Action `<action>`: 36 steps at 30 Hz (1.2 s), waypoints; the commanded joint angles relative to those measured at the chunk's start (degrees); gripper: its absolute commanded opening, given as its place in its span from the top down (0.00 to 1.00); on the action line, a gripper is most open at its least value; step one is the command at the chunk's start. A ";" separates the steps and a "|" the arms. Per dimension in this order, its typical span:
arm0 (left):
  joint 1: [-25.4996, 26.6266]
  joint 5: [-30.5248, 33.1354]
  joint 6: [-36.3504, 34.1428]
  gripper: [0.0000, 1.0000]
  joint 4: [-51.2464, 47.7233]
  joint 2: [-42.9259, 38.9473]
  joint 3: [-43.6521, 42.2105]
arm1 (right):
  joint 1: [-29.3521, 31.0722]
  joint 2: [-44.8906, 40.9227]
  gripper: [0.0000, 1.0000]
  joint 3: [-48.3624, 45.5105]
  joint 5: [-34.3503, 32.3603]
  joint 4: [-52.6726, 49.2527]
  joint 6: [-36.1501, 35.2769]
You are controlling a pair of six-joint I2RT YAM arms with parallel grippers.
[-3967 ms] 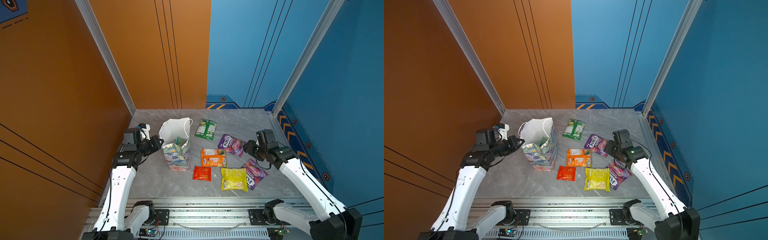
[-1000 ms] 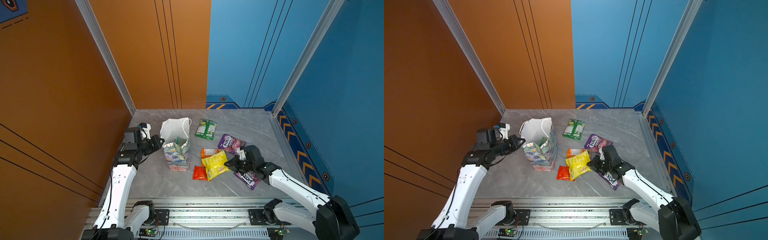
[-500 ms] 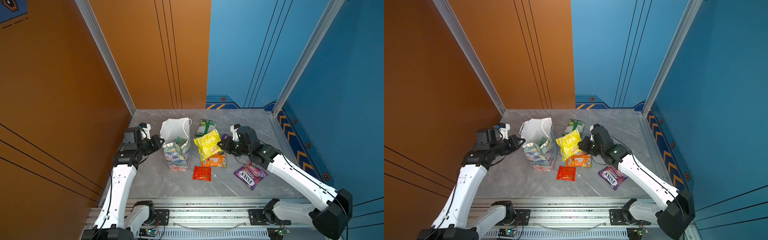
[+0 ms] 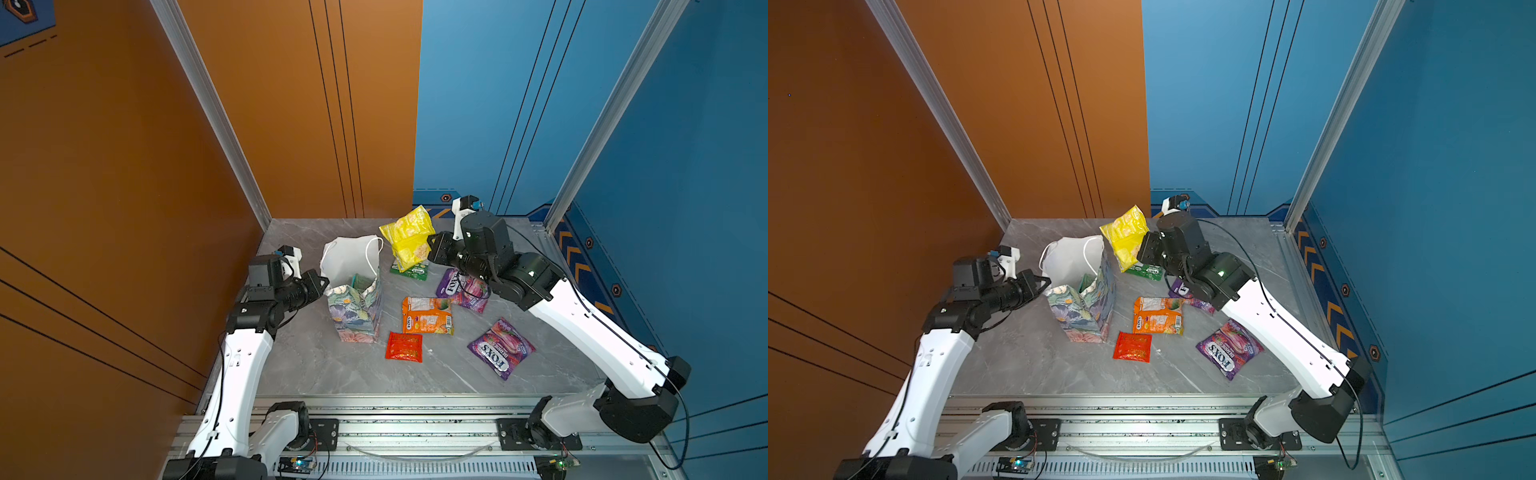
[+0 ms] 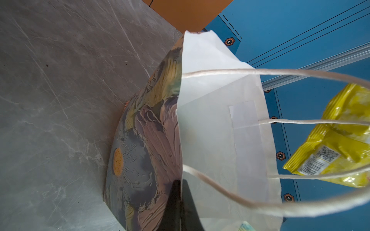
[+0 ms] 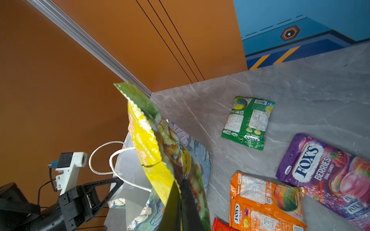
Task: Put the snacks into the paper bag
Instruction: 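Lift the yellow chip bag high with the right gripper, then carry the yellow chip bag over the bag and lower it inside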
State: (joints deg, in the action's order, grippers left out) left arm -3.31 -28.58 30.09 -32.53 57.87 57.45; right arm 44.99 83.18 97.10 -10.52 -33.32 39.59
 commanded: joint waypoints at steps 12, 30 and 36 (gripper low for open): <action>0.74 0.30 -0.50 1.00 -0.08 0.93 0.94 | 6.66 15.50 1.00 26.30 -13.25 -3.11 -13.67; 2.67 1.85 -0.47 1.00 -0.10 1.51 2.93 | 14.02 25.75 1.00 37.69 -17.55 -9.94 -15.53; 3.22 2.58 -0.33 1.00 -0.16 1.11 2.75 | 14.60 23.94 1.00 33.28 -20.96 -10.89 -13.90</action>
State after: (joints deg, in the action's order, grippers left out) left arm -0.62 -27.16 30.06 -32.73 59.27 58.96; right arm 59.16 109.30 132.53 -27.97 -41.80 24.32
